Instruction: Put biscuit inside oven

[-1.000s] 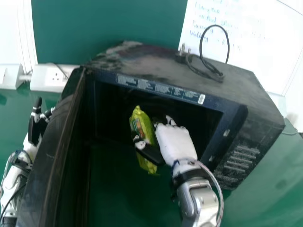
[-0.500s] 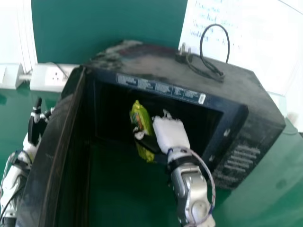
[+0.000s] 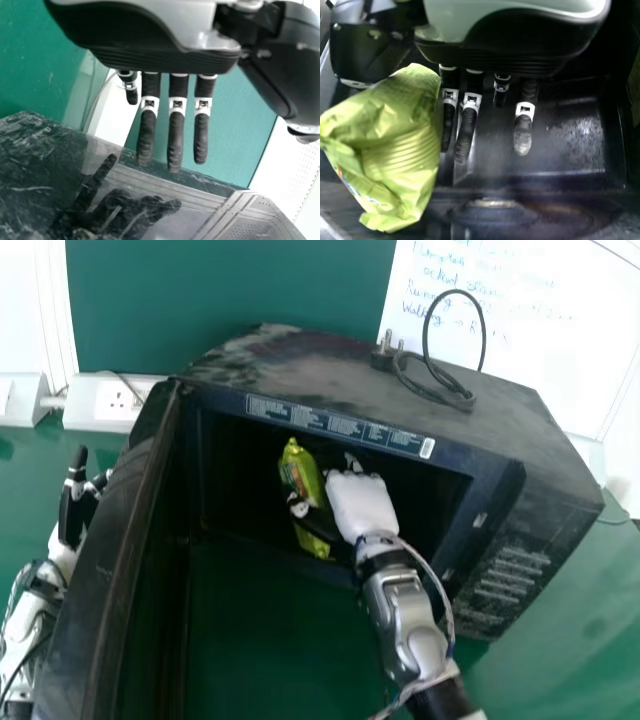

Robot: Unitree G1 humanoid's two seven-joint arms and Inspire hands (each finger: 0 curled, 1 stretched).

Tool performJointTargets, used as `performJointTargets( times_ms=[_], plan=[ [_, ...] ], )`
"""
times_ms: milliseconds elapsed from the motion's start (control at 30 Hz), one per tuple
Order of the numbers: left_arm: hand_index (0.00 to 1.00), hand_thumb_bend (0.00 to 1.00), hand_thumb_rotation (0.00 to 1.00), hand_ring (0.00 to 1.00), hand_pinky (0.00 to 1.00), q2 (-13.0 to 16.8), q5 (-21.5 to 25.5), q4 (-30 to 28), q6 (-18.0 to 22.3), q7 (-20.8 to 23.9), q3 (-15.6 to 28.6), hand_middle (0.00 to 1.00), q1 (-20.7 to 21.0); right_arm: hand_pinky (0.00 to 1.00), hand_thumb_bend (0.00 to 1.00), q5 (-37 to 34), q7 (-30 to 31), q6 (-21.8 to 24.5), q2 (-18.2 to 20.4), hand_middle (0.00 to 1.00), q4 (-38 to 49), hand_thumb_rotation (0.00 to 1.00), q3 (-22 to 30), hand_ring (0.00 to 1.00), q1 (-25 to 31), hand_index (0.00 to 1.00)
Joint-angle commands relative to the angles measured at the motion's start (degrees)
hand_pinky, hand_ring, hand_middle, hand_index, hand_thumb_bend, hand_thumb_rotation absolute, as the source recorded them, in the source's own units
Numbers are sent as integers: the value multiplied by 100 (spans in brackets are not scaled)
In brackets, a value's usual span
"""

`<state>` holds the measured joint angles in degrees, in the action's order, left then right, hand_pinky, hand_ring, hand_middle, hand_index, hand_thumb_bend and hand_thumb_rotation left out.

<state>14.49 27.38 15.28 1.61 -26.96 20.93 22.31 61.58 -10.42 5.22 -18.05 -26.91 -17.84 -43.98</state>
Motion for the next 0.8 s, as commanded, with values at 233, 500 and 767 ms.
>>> performJointTargets(
  times_ms=[233, 500, 767],
  plan=[
    [49, 52, 8, 31, 24, 19, 8, -60, -23, 8, -34, 41, -64, 18, 52, -309, -726, -50, -77, 42, -1019, 0, -260, 28, -654, 50],
    [49, 52, 8, 31, 24, 13, 6, -87, -26, 18, -42, 41, -80, 17, 52, -443, -1103, -91, -138, 41, -1811, 0, -500, 26, -1114, 50],
    [49, 52, 8, 31, 24, 19, -1, -93, -27, 8, -50, 41, -85, 17, 52, -595, -1333, -162, -141, 42, -2337, 0, -715, 26, -1333, 49]
  ],
)
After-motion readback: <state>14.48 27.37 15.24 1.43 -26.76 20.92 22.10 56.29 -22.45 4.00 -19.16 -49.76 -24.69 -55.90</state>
